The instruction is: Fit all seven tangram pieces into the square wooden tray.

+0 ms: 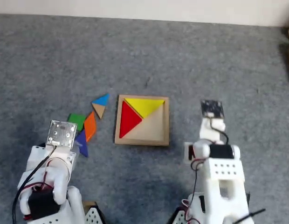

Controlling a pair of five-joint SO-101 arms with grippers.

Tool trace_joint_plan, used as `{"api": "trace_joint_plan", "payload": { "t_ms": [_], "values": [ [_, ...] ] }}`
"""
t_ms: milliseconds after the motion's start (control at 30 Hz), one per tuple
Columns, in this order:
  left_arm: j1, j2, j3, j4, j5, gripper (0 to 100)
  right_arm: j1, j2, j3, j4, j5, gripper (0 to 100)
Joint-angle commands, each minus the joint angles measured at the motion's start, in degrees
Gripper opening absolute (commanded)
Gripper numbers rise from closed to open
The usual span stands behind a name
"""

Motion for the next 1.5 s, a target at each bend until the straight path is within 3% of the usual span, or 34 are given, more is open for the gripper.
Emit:
{"api": "trace_joint_plan", "payload": {
  "t_ms": [0,167,567,867,1300,1467],
  "values": [
    [1.5,0.9,-3.8,0.4,-0.3,26,3.0,-6.6,3.4,0.3,0.5,0.9],
    [3.8,7.5,-7.4,0.3,-0.3,26,6.6,-14.1,9.6,0.3,0.5,0.9],
    [3.8,48.2,-23.0,-0.3,-0.4,28,11.7,-30.9,22.9,0.3,0.5,0.9],
    [4.8,68.4,-23.2,-12.7,3.5,29,11.7,-47.3,30.7,5.6,0.4,0.9],
    [11.7,85.1,-23.3,-25.0,12.1,29,11.7,-52.0,31.1,7.4,0.4,0.9],
    [11.9,85.8,-23.1,-27.1,11.9,21,11.7,-52.0,31.2,7.4,0.4,0.9]
  ]
}}
